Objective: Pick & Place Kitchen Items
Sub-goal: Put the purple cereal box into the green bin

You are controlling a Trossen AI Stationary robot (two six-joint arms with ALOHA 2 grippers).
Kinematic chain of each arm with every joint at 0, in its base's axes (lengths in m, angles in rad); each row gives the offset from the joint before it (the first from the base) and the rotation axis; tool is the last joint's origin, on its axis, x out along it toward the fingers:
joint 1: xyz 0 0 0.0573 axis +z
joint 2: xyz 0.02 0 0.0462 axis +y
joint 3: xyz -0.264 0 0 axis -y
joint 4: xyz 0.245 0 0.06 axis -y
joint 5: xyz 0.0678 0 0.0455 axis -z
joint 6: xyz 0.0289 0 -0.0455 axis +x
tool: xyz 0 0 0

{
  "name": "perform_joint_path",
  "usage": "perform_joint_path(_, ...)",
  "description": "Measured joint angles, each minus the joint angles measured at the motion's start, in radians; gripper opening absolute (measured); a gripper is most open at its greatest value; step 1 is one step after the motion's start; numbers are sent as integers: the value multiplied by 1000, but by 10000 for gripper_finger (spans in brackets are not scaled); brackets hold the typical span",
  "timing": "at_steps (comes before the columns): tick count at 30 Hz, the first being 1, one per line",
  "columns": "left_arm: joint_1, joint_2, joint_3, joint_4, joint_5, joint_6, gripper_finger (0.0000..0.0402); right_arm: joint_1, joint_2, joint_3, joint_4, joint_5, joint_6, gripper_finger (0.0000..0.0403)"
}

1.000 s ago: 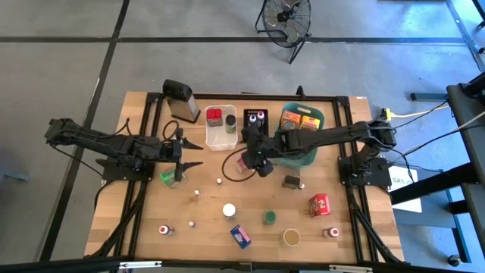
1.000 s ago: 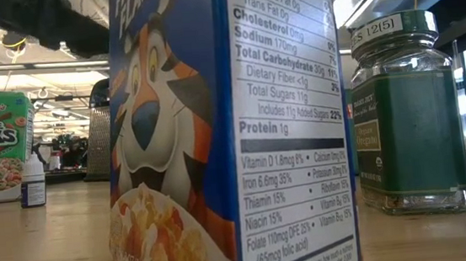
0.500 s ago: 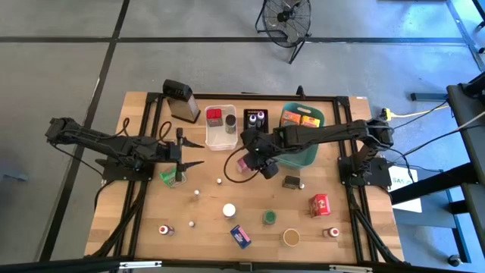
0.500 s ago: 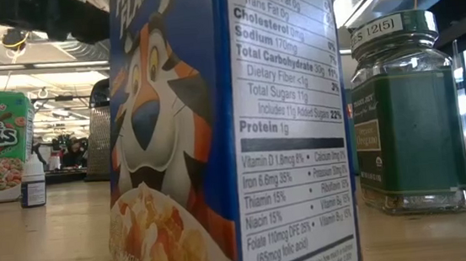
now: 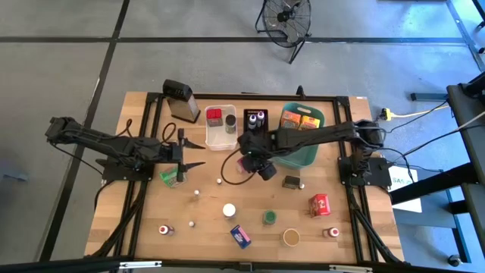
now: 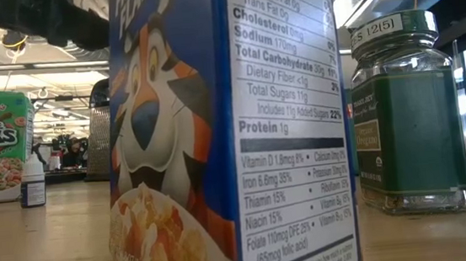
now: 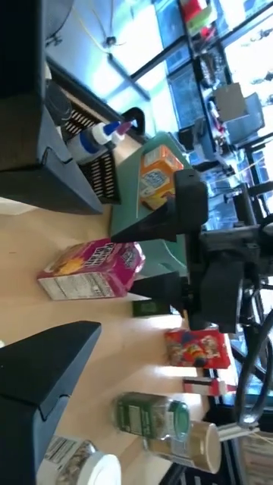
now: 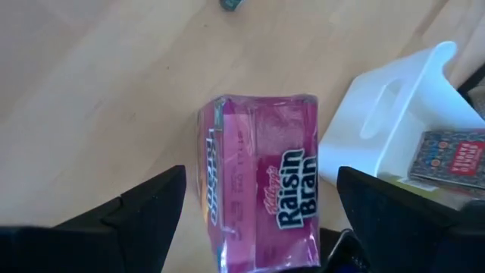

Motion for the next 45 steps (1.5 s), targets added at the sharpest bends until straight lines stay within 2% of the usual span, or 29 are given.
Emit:
perform_joint_path(10,0,65,0,49,-68,-48,237,-28,39,0,4,-31,-3,345)
perform_joint_path(15,0,112,0,126,-97,14,237,-27,39,0,10,-30,-5,328)
perform_joint_path(23,1,167,0,231,-102,108,237,-27,39,0,10,-30,2,258)
perform_joint_path(30,1,172,0,339,-109,280,237,-26,38,0,10,-24,23,183)
perform_joint_path(35,1,180,1,305,-109,261,237,-7,34,6,-20,-7,63,148)
perform_joint_path(40,1,194,1,222,-108,213,237,35,31,120,-193,66,145,143)
perform_joint_path(45,1,217,1,232,-107,200,237,89,29,312,-402,67,250,143)
